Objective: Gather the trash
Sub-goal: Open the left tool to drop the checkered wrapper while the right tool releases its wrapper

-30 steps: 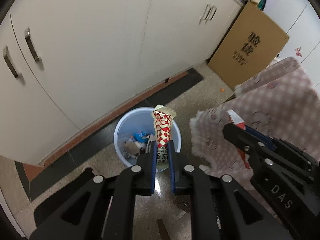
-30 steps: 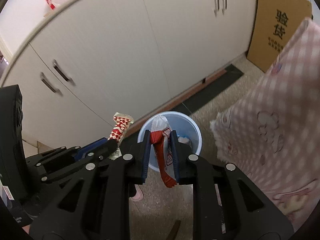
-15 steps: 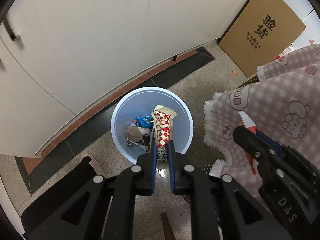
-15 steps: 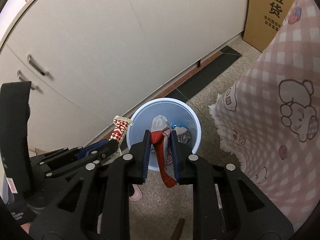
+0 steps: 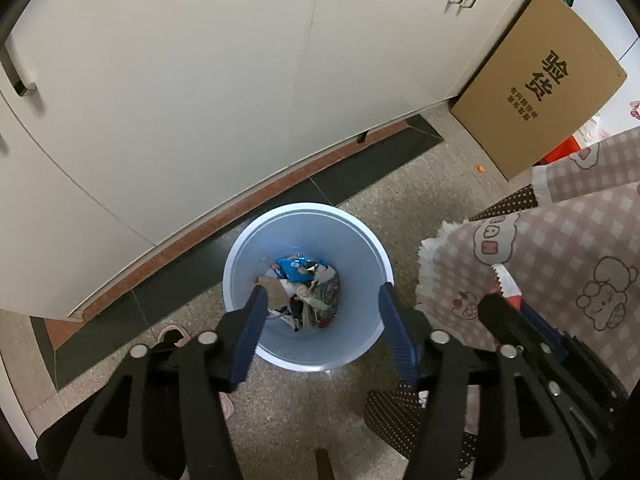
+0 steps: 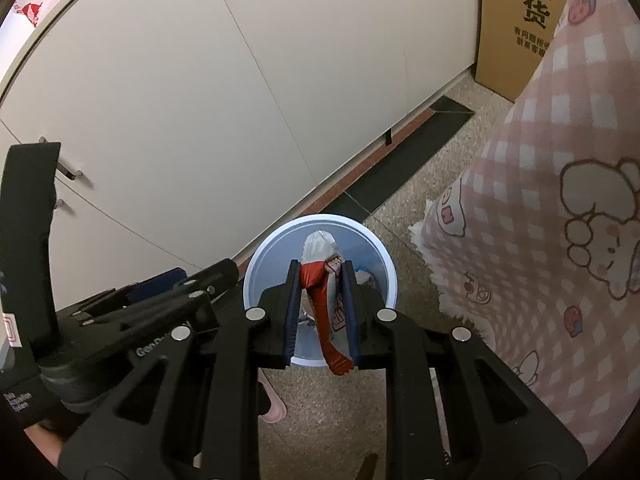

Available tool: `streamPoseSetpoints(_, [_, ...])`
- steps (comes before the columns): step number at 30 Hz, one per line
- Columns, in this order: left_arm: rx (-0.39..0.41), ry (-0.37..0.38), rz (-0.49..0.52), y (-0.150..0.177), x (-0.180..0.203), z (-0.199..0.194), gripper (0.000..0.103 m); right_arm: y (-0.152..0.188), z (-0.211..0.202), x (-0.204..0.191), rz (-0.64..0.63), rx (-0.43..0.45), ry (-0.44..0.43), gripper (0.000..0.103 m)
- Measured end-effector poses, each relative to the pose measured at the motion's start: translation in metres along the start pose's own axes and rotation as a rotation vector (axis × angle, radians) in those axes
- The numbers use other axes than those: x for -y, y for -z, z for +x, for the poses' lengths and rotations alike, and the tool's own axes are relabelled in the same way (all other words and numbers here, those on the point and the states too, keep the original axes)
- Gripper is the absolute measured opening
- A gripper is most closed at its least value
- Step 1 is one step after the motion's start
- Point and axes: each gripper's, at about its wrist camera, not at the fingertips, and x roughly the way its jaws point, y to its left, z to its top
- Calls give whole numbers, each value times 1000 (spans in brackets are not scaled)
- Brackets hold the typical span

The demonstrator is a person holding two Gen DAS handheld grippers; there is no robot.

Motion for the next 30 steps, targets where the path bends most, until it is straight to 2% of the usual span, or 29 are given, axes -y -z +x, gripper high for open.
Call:
streamPoseSetpoints(14, [-23,-22,-25,5,-17,3,68,9,24,-10,5,-47,-8,20])
streamPoseSetpoints(24, [-29,-58,-41,10,-30,6,72,8,37,-11,-3,-40,-13,20])
streamPoseSetpoints(30, [-13,-106,-37,10,-36,4,74,-1,37,-17,-14,-20,-17,20])
